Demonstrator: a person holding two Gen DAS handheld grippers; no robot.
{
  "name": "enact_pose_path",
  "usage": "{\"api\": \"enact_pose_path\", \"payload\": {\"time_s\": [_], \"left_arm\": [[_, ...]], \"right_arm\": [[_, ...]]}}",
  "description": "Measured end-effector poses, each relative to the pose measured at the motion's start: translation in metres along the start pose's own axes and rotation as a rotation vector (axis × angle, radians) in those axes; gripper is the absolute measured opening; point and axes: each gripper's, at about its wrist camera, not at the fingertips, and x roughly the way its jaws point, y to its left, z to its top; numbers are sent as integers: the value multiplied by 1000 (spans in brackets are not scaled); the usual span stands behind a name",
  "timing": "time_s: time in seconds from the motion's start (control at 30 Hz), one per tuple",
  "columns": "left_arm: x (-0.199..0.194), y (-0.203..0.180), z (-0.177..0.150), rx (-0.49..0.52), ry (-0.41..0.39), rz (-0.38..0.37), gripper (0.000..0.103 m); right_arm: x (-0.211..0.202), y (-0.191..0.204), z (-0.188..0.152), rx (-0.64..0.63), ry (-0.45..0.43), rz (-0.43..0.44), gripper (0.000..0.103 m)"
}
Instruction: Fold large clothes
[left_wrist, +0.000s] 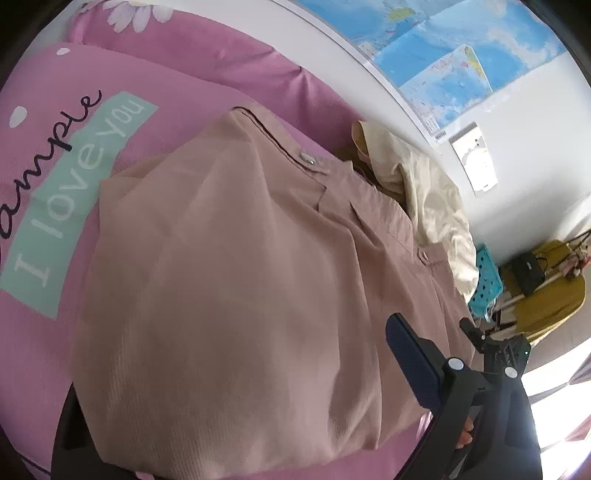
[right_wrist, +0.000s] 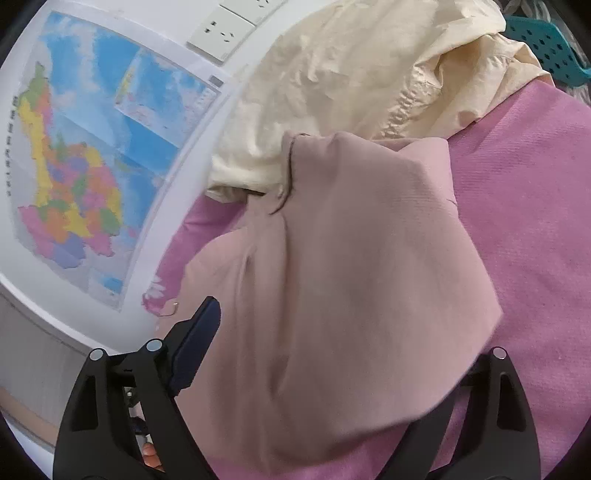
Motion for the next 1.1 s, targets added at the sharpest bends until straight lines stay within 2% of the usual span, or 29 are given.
{"api": "enact_pose_path", "payload": {"time_s": [0.03,0.07,0.1,0.13,0.2,0.27,0.33,0.37,0.4,0.43,0.47,0.5,0.53,0.57,0.63,0.73,0.83,0.9,1.1], "left_arm": [[1,1,2,-11,-7,4,90],[2,1,4,-11,-11,18,87],[3,0,5,-2,-13,38,83],[4,0,6,7,-13,55,77],[5,0,9,17,-16,84,70],[6,1,11,11,-13,79,70],[7,4,13,-5,-8,35,81],[8,3,14,-9,-9,23,86],[9,2,14,-13,-12,23,87],[10,0,15,-12,-15,33,87],[12,-3,15,3,-16,48,87],[13,-5,16,21,-20,70,81],[14,-6,17,31,-24,106,67],[14,-6,18,37,-24,125,62],[14,-1,22,28,-6,129,46],[12,5,28,13,17,107,30],[6,3,33,16,16,96,21],[-2,0,39,24,8,70,18],[-40,-13,65,92,-54,34,17]], "right_arm": [[2,2,0,-7,4,-9,84],[4,3,1,-15,5,-20,78],[6,3,1,-21,9,-41,65],[9,0,2,-17,19,-43,59],[10,-7,5,9,26,-29,39],[13,-16,8,28,54,19,38],[14,-15,10,20,74,44,45],[14,-14,12,13,83,65,54],[15,-11,13,10,91,80,58],[17,-8,14,-4,103,78,58],[21,-4,15,-33,119,56,47],[25,-3,15,-47,126,39,30],[29,-5,15,-50,144,43,26],[34,-9,16,-39,164,68,20],[35,-14,17,-14,176,114,15],[32,-4,20,-46,181,134,12],[25,16,22,-103,175,144,11],[19,34,25,-138,171,159,11],[11,91,37,-244,152,205,11]]}}
